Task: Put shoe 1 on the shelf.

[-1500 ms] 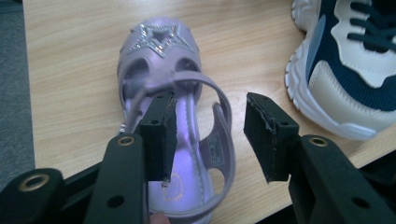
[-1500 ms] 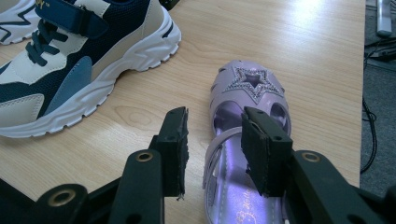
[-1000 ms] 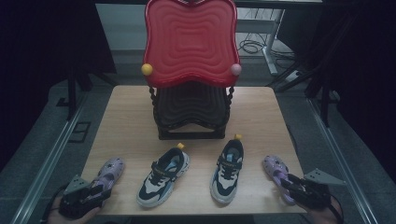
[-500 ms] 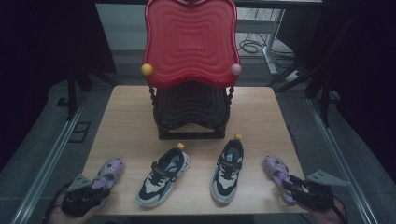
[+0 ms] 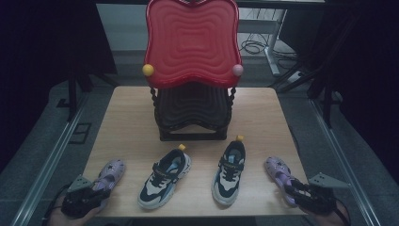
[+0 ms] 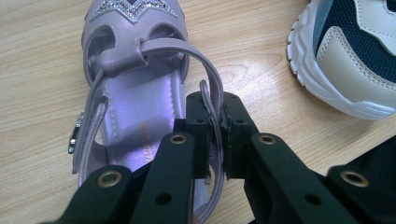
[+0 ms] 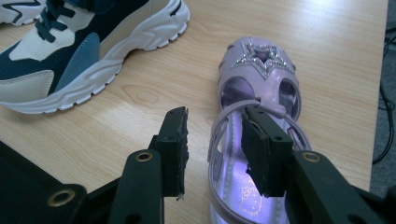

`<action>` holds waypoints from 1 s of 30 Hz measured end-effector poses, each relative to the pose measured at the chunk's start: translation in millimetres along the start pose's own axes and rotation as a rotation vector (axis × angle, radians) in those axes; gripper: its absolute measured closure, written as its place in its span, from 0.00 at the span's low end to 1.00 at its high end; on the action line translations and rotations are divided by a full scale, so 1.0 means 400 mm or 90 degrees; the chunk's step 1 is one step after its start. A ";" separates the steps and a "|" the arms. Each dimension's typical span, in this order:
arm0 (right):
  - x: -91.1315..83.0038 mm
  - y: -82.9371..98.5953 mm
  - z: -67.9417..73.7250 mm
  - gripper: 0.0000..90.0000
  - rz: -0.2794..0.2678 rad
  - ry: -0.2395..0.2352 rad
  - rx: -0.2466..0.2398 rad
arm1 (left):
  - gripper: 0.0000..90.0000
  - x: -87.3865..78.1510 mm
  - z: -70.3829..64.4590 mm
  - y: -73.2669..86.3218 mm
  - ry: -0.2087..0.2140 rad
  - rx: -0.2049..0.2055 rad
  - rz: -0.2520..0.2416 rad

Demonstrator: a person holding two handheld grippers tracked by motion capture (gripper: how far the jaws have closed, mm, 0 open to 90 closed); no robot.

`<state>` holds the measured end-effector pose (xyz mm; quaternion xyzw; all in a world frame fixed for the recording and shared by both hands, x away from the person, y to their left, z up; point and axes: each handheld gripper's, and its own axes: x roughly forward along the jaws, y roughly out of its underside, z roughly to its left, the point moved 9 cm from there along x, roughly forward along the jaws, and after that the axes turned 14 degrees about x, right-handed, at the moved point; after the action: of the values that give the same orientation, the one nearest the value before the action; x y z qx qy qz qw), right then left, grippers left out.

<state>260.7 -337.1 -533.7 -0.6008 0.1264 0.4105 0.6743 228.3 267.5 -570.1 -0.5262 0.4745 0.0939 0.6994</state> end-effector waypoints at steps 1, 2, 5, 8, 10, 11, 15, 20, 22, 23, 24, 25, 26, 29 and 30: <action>0.003 0.002 -0.001 0.69 0.002 -0.001 0.003 | 0.93 0.000 0.000 0.000 0.000 0.000 0.000; 0.007 0.005 -0.002 0.69 0.006 -0.001 0.004 | 0.93 0.000 0.000 0.000 -0.001 0.000 0.000; 0.023 0.016 -0.004 0.69 0.027 0.000 0.002 | 0.93 0.000 0.001 0.000 -0.001 -0.002 -0.002; 0.036 0.025 -0.007 0.74 0.042 -0.001 0.002 | 0.93 0.000 0.001 0.001 0.004 -0.006 -0.007; 0.042 0.029 -0.012 0.78 0.047 -0.002 0.006 | 0.93 0.000 0.002 0.001 0.004 -0.007 -0.007; 0.044 0.030 -0.015 0.79 0.049 0.000 0.008 | 0.93 0.000 0.002 0.001 0.005 -0.006 -0.006; 0.055 0.034 -0.019 0.82 0.059 0.000 0.009 | 0.93 0.000 0.002 0.001 0.007 -0.005 -0.004; 0.066 0.038 -0.023 0.89 0.071 0.004 0.005 | 0.94 0.000 0.002 0.001 0.008 -0.007 -0.006; 0.066 0.038 -0.022 0.91 0.069 0.000 0.005 | 0.94 0.000 0.002 0.001 0.007 -0.007 -0.006; 0.066 0.038 -0.022 0.92 0.069 -0.001 0.003 | 0.94 0.000 0.003 0.001 0.007 -0.007 -0.007; 0.066 0.039 -0.022 0.93 0.070 -0.002 0.003 | 0.94 -0.001 0.003 0.001 0.006 -0.007 -0.007; 0.067 0.039 -0.022 0.93 0.071 -0.004 0.004 | 0.94 -0.002 0.004 0.001 0.006 -0.007 -0.009; 0.067 0.040 -0.023 0.94 0.069 -0.005 0.005 | 0.94 -0.003 0.005 0.001 0.005 -0.009 -0.011; 0.063 0.038 -0.028 0.95 0.064 -0.003 0.007 | 0.94 -0.011 0.012 -0.002 0.004 -0.014 -0.018; 0.061 0.037 -0.029 0.95 0.062 -0.001 0.005 | 0.95 -0.012 0.013 -0.004 0.002 -0.014 -0.020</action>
<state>269.5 -338.8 -563.4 -0.5908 0.1568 0.4426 0.6561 229.6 273.1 -565.4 -0.5416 0.4664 0.0872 0.6940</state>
